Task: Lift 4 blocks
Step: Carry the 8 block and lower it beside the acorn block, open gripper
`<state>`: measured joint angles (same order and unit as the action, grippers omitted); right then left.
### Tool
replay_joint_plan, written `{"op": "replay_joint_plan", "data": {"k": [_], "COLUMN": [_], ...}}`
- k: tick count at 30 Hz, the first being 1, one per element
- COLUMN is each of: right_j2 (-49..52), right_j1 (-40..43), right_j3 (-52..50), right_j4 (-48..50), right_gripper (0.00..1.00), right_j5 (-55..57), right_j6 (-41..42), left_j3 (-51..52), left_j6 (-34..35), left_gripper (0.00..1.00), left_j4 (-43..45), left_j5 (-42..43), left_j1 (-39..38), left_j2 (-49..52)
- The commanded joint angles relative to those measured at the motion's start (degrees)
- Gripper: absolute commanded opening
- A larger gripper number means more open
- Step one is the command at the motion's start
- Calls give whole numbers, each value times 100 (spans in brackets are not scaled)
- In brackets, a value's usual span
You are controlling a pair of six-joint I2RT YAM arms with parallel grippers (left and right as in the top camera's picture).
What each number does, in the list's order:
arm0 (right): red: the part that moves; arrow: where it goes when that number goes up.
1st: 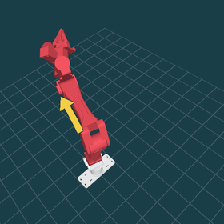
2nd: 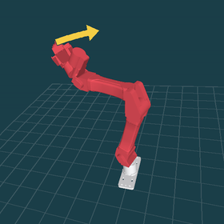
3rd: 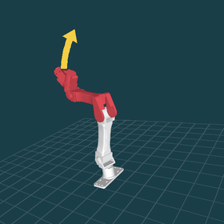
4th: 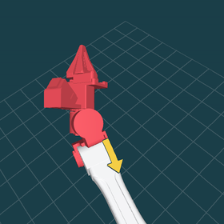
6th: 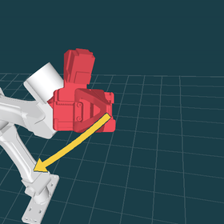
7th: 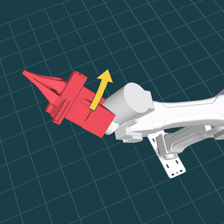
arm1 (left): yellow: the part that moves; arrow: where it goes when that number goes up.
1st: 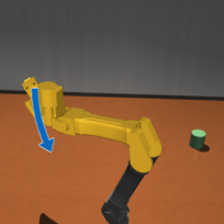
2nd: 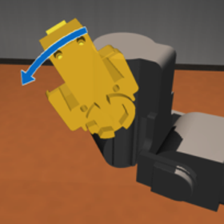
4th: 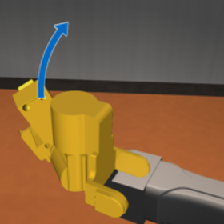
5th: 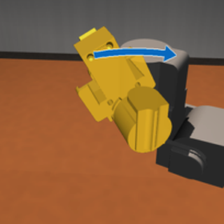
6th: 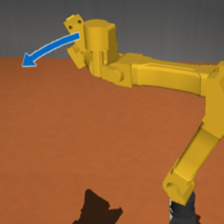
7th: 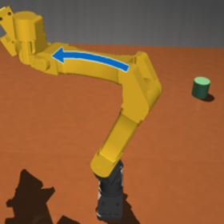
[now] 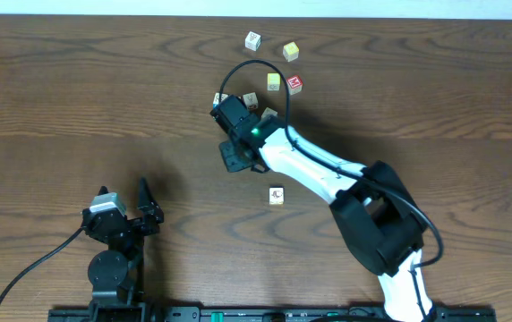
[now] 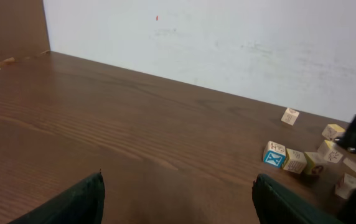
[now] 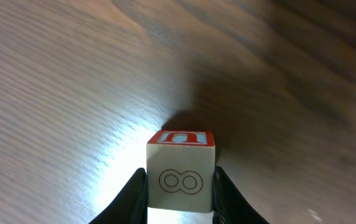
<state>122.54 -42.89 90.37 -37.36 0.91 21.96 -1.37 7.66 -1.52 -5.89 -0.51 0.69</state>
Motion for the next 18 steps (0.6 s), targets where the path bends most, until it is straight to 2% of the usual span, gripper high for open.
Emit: {"op": "replay_joint_plan", "data": {"k": [1,8,12,15,18], "right_j2": [-802,-2236,-2601,-2677,-2686], "right_j1": [181,485,579,564,492], "right_j3": [317,319,109,-459,-1357], "right_j4": [-317,-1453,-2371,-2323,-1672], "right_gripper": [1,1,1,1,1], "right_j5": [446,1176,1681,1759,1646], "right_j6": [190,295,776,960,1023], "left_j3": [114,114,114,114,114], "left_j6": [-13,-13,-13,-13,-13], "left_gripper": [76,77,76,77,77], "left_j4": [-227,-227,-227,-227,-227], "left_j5": [-31,-31,-31,-31,-31], "left_j1": [22,22,22,22,22], "left_j2": [-9,-9,-9,-9,-9]}}
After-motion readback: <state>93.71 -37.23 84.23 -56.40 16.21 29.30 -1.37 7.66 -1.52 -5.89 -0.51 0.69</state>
